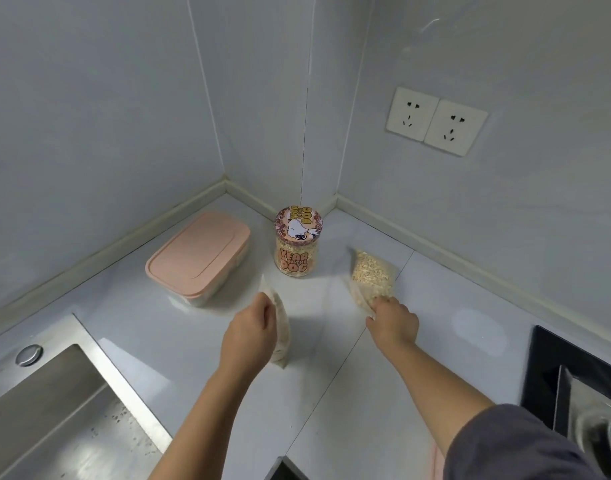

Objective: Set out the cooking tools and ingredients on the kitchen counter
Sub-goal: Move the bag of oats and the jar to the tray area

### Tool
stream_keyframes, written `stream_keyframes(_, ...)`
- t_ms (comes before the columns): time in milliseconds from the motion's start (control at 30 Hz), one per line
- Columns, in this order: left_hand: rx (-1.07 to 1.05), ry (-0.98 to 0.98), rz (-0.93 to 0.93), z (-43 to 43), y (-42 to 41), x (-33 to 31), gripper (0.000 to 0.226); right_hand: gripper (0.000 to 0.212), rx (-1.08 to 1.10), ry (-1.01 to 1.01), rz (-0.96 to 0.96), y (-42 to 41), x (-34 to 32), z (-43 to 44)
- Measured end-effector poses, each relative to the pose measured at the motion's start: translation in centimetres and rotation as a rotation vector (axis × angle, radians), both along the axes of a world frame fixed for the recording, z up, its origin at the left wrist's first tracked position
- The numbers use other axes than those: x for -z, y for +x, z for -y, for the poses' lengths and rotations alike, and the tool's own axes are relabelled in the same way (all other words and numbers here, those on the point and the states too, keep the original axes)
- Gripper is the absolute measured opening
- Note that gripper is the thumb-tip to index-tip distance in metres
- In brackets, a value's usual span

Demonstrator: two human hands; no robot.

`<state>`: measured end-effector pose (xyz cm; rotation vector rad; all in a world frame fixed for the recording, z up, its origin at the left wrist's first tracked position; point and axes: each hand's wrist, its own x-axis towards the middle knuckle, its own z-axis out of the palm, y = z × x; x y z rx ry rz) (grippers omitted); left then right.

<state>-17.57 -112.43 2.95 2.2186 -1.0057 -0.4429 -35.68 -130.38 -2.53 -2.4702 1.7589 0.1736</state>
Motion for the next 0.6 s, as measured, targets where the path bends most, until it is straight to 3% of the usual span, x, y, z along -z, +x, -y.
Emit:
stream_keyframes(133, -0.032, 0.028, -0.043, -0.2, -0.3, -0.2, 0.025, 0.017, -0.008, -0.033, -0.103, 1.0, 0.3, 1.0)
stream_keyframes(267, -0.012, 0.049, -0.049, -0.2, -0.3, -0.3, 0.021, 0.025, -0.095, -0.026, -0.172, 1.6, 0.0, 1.2)
stream_keyframes(400, -0.010, 0.054, -0.075, 0.4, -0.3, -0.5, 0.020, 0.038, -0.195, -0.043, -0.016, 1.1, -2.0, 1.1)
stream_keyframes(600, -0.010, -0.080, -0.090, 0.9, -1.1, -2.4, 0.020, 0.015, -0.202, -0.243, 0.161, 0.5, -9.6, 1.1)
